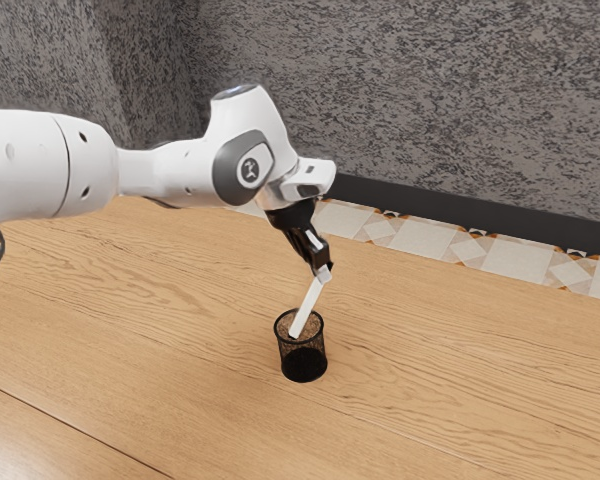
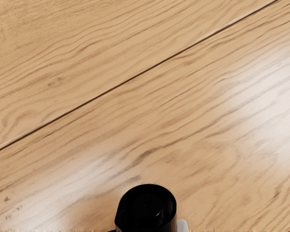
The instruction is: Put the marker into the pen holder.
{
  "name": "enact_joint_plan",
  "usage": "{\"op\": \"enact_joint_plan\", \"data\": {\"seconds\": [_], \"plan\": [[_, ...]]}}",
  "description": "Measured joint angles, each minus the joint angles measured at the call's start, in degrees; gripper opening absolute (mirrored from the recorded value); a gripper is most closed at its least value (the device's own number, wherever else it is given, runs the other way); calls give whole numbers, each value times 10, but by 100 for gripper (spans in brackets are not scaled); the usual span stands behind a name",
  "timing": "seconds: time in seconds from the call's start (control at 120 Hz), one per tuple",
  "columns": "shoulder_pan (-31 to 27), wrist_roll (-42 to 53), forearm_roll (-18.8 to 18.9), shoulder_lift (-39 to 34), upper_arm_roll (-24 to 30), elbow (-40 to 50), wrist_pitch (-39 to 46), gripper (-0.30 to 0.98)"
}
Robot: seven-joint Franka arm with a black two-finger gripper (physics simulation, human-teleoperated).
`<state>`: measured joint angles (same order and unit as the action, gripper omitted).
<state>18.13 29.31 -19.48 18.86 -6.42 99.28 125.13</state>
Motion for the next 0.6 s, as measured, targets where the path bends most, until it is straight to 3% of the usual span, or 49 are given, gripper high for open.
{"op": "enact_joint_plan", "data": {"seconds": [0.25, 0.367, 0.467, 0.533, 0.6], "plan": [[-7, -4, -1, -6, 0, 47, -6, -9], [-12, 0, -8, -15, -1, 53, -32, 16], [-32, 1, 0, -74, -1, 52, -70, 36], [-60, 0, 25, -116, -4, 34, -109, 44], [-79, -9, 74, -135, -14, -23, -163, 51]]}}
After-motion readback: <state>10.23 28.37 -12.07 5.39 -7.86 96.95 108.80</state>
